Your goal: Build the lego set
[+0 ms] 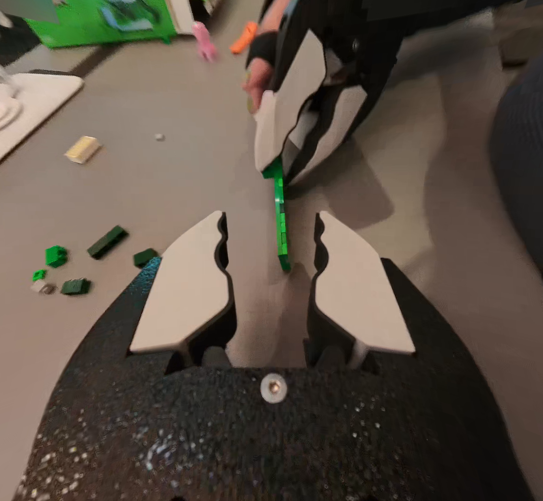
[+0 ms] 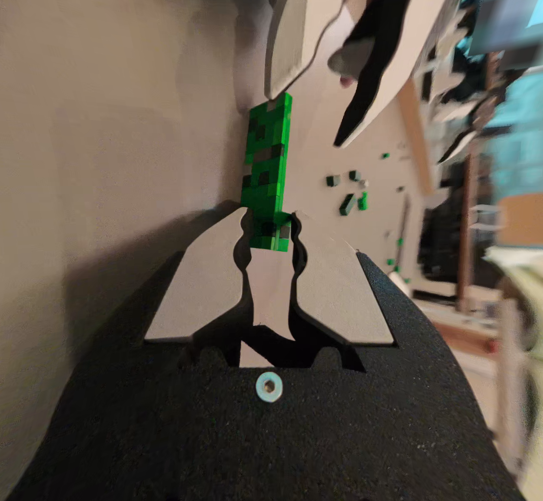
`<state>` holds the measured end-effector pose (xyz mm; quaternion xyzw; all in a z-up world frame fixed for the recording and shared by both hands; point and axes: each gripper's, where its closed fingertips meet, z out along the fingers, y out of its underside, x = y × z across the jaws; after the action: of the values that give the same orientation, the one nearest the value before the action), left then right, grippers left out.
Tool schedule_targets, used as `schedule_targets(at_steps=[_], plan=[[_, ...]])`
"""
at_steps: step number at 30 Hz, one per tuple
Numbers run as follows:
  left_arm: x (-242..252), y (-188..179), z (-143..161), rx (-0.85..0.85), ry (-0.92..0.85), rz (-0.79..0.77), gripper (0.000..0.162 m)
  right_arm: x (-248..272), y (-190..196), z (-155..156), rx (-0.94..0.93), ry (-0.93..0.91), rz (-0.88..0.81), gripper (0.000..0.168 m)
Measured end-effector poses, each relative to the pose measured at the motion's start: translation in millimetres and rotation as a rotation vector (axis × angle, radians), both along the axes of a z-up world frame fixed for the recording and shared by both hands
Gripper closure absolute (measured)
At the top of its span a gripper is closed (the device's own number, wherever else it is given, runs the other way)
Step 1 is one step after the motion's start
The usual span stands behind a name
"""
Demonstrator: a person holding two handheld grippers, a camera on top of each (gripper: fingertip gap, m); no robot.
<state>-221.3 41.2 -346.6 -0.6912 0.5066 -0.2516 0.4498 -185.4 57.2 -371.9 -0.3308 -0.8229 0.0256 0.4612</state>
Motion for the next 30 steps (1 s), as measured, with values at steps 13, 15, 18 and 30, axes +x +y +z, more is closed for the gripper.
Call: schedule_targets(at_steps=[13, 15, 18, 30], plan=[[22, -36, -8, -0.114, 0.048, -0.059, 0.106, 51, -27, 21, -0.498, 0.093, 0.006, 0.131], [26, -32, -14, -0.133, 0.081, -0.013, 0.103, 51, -22, 29, -0.599, 0.161, -0.035, 0.13], [25, -21, -20, -0.087, 0.142, 0.064, 0.099, 50, -7, 45, -0.724, 0.29, -0.121, 0.131], [-101, 207, 80, 0.202, -0.295, 0.81, 0.121, 49, 180, 105, -0.362, 1.167, -0.7, 0.141]])
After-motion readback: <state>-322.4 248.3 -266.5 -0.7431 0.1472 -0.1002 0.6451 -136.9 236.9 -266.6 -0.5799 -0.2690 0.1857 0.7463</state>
